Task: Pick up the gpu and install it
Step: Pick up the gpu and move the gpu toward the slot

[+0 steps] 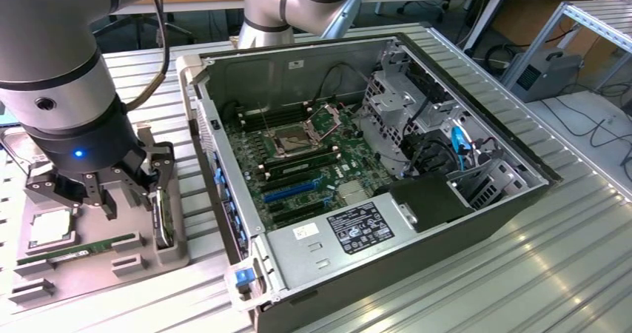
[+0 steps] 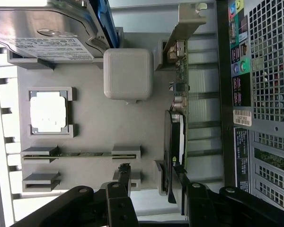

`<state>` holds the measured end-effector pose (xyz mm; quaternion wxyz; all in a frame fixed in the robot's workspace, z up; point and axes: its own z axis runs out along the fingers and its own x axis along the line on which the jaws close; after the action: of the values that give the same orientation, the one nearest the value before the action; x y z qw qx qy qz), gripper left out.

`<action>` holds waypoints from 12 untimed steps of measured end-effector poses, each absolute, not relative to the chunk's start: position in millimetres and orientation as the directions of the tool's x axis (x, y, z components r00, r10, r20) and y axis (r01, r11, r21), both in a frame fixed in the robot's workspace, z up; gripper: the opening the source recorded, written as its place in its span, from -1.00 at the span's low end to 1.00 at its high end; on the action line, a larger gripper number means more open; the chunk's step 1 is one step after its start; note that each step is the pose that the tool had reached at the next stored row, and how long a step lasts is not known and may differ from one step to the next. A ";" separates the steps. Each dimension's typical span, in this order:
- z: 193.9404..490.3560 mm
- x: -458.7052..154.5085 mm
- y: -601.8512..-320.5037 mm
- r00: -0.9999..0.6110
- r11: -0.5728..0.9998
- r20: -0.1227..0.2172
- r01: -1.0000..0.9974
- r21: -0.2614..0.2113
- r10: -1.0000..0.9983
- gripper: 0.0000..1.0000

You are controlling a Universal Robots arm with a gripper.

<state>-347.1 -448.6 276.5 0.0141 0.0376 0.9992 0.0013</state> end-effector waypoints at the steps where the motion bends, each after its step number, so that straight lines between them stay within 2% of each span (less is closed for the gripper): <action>1: 276.2 -347.1 -448.6 -0.997 0.997 -0.028 0.075 0.004 0.075 -0.04; 12: 273.4 -346.6 -448.5 -0.997 0.997 -0.028 0.075 0.000 0.075 -0.04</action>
<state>-346.6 -448.5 273.4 0.0141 0.0375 0.9992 -0.0004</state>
